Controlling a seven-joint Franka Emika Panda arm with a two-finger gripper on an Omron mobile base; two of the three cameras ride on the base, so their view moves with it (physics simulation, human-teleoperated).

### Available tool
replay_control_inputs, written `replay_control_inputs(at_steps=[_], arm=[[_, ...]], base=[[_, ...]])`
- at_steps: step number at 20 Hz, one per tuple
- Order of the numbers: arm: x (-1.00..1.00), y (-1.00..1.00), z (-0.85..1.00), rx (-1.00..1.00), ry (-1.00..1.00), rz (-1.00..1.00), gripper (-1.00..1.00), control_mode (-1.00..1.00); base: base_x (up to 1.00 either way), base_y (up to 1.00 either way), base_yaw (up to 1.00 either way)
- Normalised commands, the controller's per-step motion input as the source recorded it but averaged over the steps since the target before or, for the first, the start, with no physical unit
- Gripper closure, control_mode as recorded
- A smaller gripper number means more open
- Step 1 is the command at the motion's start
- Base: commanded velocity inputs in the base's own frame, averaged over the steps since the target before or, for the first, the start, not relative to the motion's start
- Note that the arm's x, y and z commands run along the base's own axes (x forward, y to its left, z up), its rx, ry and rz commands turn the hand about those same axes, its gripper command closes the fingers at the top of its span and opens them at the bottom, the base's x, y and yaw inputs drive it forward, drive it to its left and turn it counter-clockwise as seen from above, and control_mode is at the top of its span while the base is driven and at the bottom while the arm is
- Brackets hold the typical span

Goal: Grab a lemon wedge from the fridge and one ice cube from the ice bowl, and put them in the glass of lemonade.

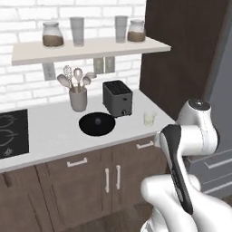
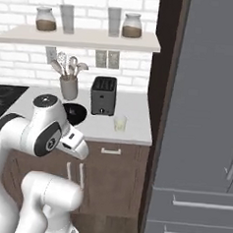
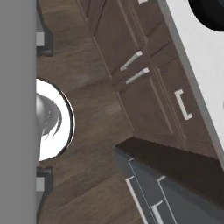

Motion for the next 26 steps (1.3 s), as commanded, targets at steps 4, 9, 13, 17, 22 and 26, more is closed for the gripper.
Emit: replay_control_inputs(at_steps=[4,9,13,17,22,26], arm=[[0.00,0.00,0.00,0.00,0.00,0.00,-1.00,1.00],[0.00,0.00,0.00,0.00,0.00,0.00,-1.00,1.00],[0.00,0.00,0.00,0.00,0.00,0.00,-1.00,1.00],[0.00,0.00,0.00,0.00,0.00,0.00,-1.00,1.00],[0.00,0.00,0.00,0.00,0.00,0.00,-1.00,1.00],[0.00,0.00,0.00,0.00,0.00,0.00,-1.00,1.00]], base=[[0.00,-1.00,-0.18],[0.04,-1.00,0.08],[-0.38,-1.00,0.21],[0.29,-0.93,0.32],[0.16,-0.91,0.33],[-0.20,-0.35,0.16]])
